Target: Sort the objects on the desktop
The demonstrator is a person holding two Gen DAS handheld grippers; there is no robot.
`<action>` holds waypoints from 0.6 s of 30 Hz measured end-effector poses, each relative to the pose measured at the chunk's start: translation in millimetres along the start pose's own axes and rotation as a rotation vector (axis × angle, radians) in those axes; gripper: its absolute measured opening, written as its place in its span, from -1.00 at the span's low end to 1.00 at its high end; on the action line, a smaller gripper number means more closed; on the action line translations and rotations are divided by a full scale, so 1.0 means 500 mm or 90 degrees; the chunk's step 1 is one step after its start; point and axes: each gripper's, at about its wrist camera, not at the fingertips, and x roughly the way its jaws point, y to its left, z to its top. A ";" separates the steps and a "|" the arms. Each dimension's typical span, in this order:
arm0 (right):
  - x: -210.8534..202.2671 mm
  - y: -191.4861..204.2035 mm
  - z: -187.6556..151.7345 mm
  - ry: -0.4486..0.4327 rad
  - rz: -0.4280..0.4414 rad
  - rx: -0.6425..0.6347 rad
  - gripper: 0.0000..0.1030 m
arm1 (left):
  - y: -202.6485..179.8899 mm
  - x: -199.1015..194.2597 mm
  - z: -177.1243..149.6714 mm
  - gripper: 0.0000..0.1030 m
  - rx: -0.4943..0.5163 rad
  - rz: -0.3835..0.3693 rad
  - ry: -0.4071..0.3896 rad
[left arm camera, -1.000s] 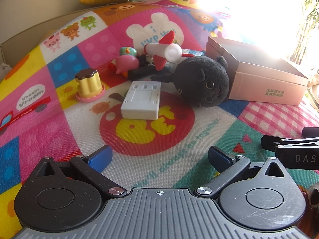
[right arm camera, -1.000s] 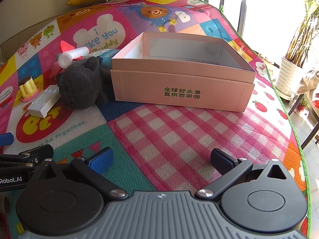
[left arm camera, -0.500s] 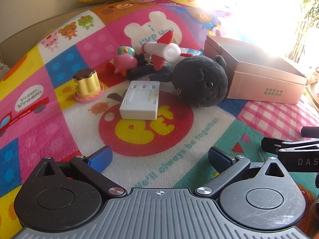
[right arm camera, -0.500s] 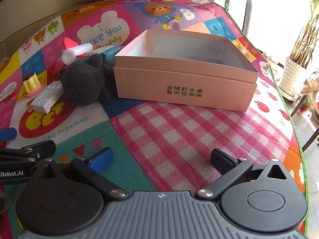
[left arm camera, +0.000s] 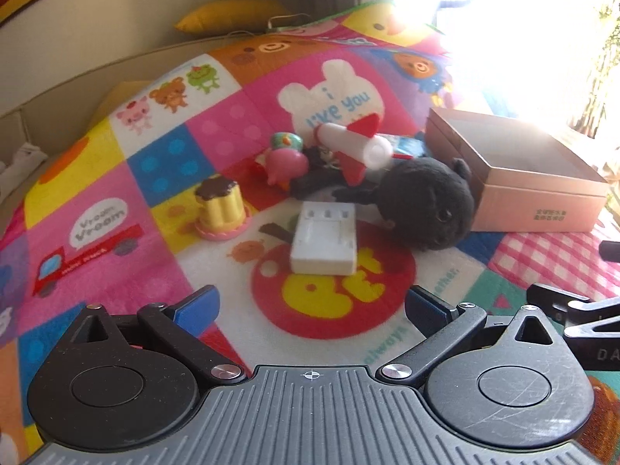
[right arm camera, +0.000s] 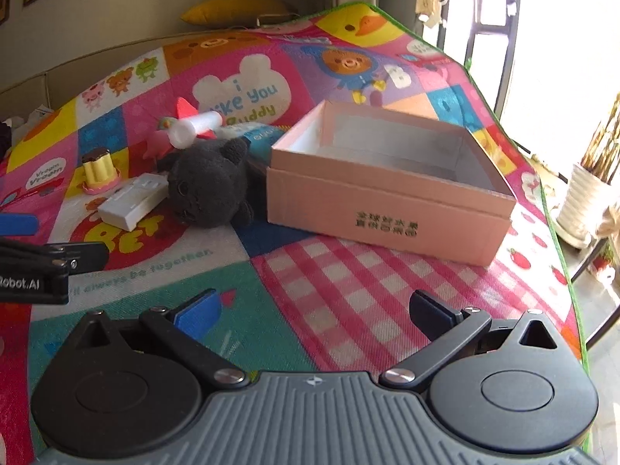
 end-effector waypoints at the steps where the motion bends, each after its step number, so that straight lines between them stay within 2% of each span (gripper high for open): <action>1: -0.003 0.012 0.009 -0.022 0.003 -0.021 1.00 | 0.012 0.003 0.008 1.00 -0.005 0.010 -0.002; 2: -0.005 0.028 0.020 -0.048 0.008 -0.044 0.98 | 0.024 0.007 0.015 1.00 -0.011 0.019 -0.004; 5: 0.010 0.085 0.055 -0.116 0.010 -0.120 0.67 | 0.056 0.014 0.032 1.00 -0.024 0.040 -0.006; 7: 0.031 0.123 0.079 -0.145 0.015 -0.160 0.67 | 0.075 0.012 0.038 1.00 -0.025 0.054 -0.016; 10: 0.076 0.172 0.101 -0.148 0.029 -0.212 0.67 | 0.100 0.008 0.045 1.00 -0.028 0.072 -0.030; 13: 0.124 0.208 0.104 -0.126 0.023 -0.251 0.67 | 0.116 0.017 0.047 1.00 -0.033 0.067 -0.022; 14: 0.137 0.212 0.102 -0.117 0.016 -0.251 0.57 | 0.118 0.019 0.047 1.00 -0.034 0.062 -0.020; 15: 0.146 0.210 0.100 -0.109 0.013 -0.243 0.28 | 0.119 0.021 0.044 1.00 -0.033 0.051 -0.018; 18: 0.122 0.173 0.105 -0.091 0.051 -0.176 0.24 | 0.111 0.027 0.045 1.00 -0.037 0.001 -0.006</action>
